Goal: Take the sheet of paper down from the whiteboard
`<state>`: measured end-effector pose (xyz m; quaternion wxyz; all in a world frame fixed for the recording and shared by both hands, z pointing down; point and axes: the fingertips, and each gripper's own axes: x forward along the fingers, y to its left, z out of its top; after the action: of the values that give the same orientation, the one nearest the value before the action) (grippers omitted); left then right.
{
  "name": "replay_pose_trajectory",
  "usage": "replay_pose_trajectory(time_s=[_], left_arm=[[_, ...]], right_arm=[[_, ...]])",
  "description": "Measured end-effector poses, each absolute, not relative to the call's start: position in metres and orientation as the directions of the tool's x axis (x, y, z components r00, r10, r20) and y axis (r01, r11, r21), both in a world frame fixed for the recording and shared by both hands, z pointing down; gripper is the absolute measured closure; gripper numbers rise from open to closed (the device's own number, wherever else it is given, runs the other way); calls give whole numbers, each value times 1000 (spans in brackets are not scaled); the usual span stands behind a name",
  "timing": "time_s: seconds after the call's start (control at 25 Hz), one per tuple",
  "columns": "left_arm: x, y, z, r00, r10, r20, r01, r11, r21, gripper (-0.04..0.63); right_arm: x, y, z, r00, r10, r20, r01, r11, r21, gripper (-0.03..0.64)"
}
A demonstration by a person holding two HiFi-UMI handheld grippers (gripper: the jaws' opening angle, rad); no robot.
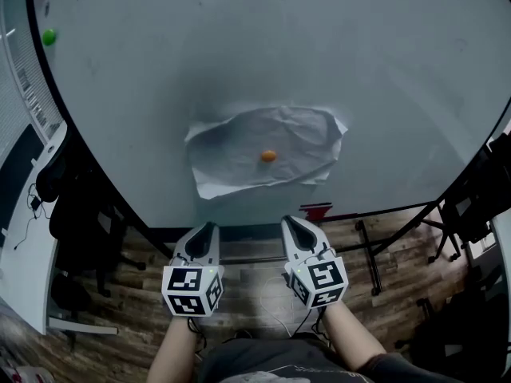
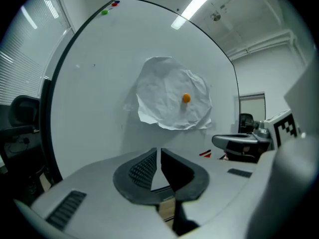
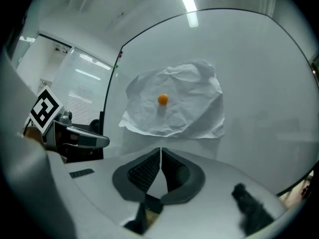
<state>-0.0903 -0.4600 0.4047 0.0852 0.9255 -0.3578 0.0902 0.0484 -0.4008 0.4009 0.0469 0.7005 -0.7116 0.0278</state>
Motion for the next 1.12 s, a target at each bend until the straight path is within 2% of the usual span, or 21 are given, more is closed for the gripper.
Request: replay_pose_trajectory(time_s=[0.16, 0.24, 0.28, 0.4, 0.64, 0.88, 0.92, 1.04, 1.12], left_arm=[[-86, -471, 397, 775, -602, 192, -627, -771, 110, 565], [-81, -475, 391, 803, -569, 179, -593, -794, 135, 443], [-78, -478, 389, 810, -559, 176, -582, -801, 137, 407], [-75, -487, 382, 816, -556, 159, -577, -804, 146, 393], [-68, -497, 367, 825, -550, 129, -565, -807, 175, 391], [-66, -513, 368, 808, -567, 164, -590, -769, 248, 393], [-67, -515, 367, 805, -570, 164, -593, -765, 251, 403], [-68, -517, 365, 792, -588, 163, -610, -756, 239, 506], [-67, -517, 364, 787, -595, 162, -616, -752, 232, 540]], right_arm=[[48, -411, 387, 47, -997, 68, -996, -42, 78, 594], [46, -417, 380, 56, -997, 59, -994, -50, 100, 593], [46, -419, 378, 61, -997, 57, -993, -55, 106, 593], [45, -424, 375, 76, -996, 55, -991, -69, 114, 592], [46, -426, 379, 99, -993, 66, -987, -89, 131, 592], [48, -430, 372, 112, -992, 58, -983, -102, 150, 592], [47, -431, 369, 110, -993, 51, -981, -101, 164, 592], [42, -436, 356, 105, -994, 26, -972, -97, 215, 592], [39, -440, 347, 106, -994, 6, -963, -101, 249, 592]])
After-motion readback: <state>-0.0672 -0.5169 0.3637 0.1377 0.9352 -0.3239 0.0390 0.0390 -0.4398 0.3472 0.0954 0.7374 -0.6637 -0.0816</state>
